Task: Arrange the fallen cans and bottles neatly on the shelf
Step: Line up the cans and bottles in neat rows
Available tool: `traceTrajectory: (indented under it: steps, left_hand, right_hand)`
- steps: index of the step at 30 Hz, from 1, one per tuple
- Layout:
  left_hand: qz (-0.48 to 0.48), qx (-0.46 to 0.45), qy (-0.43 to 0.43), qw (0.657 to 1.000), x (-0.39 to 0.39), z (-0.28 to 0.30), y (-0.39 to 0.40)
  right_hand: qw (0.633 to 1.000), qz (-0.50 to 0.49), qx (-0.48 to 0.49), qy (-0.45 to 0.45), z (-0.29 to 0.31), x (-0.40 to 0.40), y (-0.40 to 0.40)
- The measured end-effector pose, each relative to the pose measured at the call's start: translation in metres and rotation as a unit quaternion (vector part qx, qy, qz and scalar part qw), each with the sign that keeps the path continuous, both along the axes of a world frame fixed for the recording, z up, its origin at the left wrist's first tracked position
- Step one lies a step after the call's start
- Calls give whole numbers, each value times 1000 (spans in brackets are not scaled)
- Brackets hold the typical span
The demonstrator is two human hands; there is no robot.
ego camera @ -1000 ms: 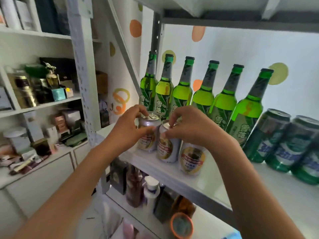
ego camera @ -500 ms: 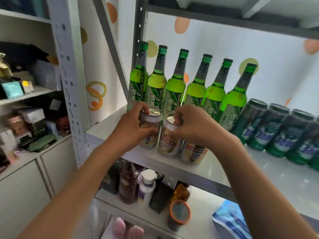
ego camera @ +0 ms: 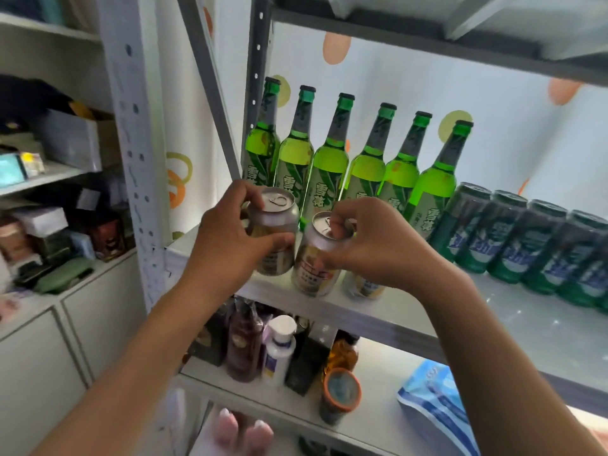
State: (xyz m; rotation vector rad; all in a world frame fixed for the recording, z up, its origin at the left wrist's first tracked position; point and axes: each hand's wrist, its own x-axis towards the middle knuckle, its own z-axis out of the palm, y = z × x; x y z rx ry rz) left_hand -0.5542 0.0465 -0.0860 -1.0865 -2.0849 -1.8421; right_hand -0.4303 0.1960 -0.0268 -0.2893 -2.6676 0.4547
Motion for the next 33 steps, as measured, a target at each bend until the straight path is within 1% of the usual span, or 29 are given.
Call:
traceTrajectory:
  steps: [5, 10, 15, 18, 24, 26, 29, 33]
  left_hand:
    - [5, -17, 55, 998, 43, 21, -6]
    - [-3, -5, 86, 996, 111, 42, 12]
    - [-32, -19, 118, 992, 199, 53, 61]
    - [-64, -35, 149, 986, 265, 53, 105]
    - [-157, -40, 176, 971, 397, 41, 193]
    - [-176, -28, 190, 966, 443, 35, 217]
    - [-223, -10, 205, 953, 512, 26, 251]
    - [-289, -6, 209, 934, 580, 17, 292]
  right_hand:
    - [999, 1, -23, 30, 13, 47, 0]
    - [995, -6, -51, 81, 25, 131, 19]
    - [981, -82, -89, 153, 23, 246, 65]
    - [966, -137, -106, 190, 16, 328, 93]
    - [938, -252, -82, 225, -6, 489, 131]
    - [928, -286, -72, 229, -15, 537, 142]
    - [904, -347, -63, 242, -29, 607, 158]
    - [871, -410, -58, 266, -45, 677, 171]
